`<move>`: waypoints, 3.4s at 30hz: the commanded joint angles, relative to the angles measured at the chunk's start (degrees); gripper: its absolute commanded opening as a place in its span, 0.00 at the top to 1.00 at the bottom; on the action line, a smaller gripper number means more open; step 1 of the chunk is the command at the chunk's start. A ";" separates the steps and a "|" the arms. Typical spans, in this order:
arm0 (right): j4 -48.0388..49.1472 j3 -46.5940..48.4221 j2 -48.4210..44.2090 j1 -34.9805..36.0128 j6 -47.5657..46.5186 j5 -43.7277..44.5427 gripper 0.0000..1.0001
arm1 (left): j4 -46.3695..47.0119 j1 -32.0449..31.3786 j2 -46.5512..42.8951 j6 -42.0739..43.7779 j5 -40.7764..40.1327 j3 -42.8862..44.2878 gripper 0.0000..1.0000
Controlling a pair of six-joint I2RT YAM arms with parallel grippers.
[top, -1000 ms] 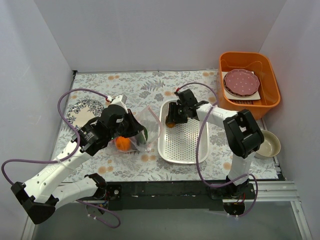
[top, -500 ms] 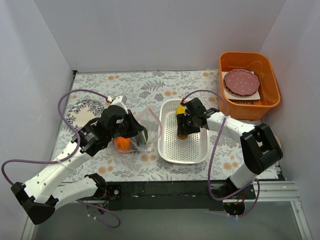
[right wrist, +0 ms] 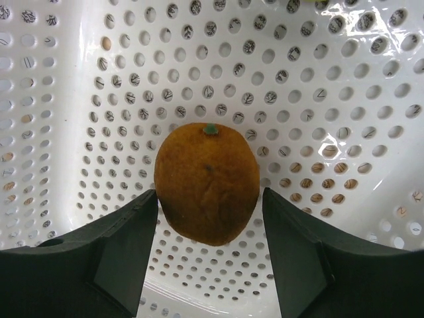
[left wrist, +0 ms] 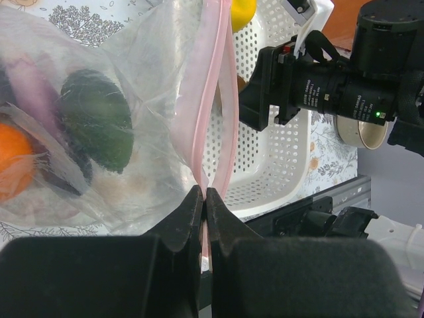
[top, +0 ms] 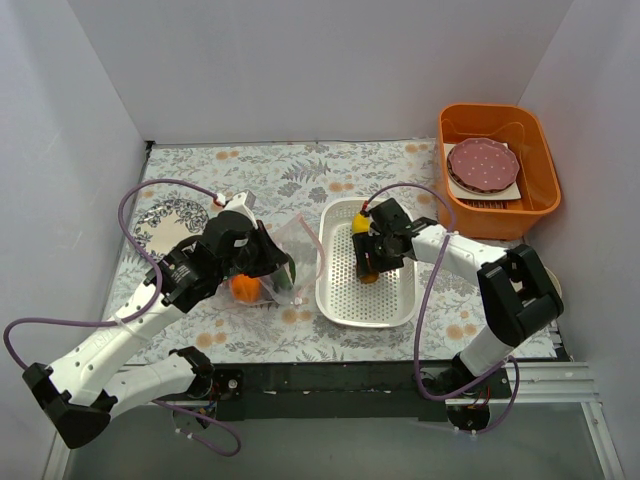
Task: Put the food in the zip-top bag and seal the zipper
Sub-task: Pick up the fake fruit from the bin, then place the fake fruit in the zipper food storage bag, then pick up the fake fruit from the bin.
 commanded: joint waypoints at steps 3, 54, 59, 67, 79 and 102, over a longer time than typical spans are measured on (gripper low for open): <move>1.62 2.00 1.77 0.12 -0.58 -0.09 0.28 | 0.95 -0.11 -0.47 -0.15 0.40 -1.12 1.00; 11.46 11.49 -8.16 16.82 9.35 -4.05 0.35 | 2.97 -0.02 1.55 0.29 3.30 -2.26 1.00; 10.25 12.37 -8.34 16.73 9.18 -1.95 0.28 | 2.88 -0.02 2.17 0.38 3.47 -1.91 1.00; 6.81 11.59 -13.08 13.93 9.26 9.71 0.17 | 2.88 -0.02 2.43 0.38 3.21 -1.65 1.00; 7.42 5.95 -10.80 2.15 9.27 12.74 0.10 | 2.27 -0.02 2.96 1.25 2.24 -0.94 1.00; 15.15 10.96 4.93 -10.25 10.49 -3.08 0.02 | 0.59 -0.02 2.43 1.87 -0.75 0.38 1.00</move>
